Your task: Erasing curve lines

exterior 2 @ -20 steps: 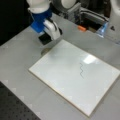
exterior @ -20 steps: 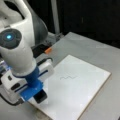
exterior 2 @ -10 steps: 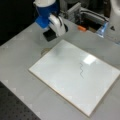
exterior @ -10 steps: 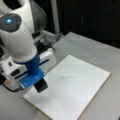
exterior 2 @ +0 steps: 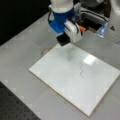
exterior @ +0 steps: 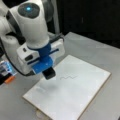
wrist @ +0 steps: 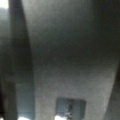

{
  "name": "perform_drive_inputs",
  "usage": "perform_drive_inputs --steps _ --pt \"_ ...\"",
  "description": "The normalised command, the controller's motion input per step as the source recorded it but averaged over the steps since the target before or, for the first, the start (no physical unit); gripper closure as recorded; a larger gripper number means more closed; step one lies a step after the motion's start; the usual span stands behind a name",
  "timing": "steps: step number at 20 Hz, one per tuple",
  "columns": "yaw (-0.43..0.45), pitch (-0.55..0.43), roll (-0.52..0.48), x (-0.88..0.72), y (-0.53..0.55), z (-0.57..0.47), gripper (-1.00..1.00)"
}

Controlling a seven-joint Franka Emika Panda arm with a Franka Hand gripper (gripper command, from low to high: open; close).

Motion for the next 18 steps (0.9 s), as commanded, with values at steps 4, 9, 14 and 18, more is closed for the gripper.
perform_drive_inputs --steps 4,9,14,18 --pt "-0.118 -0.133 0.0 -0.3 0.19 -0.09 1.0" --pt "-0.144 -0.169 0.05 -0.24 0.19 -0.21 1.0" --pt "-0.177 -0.225 0.07 -0.19 0.27 -0.3 1.0" --pt "-0.218 -0.239 0.045 -0.13 0.33 -0.25 1.0"
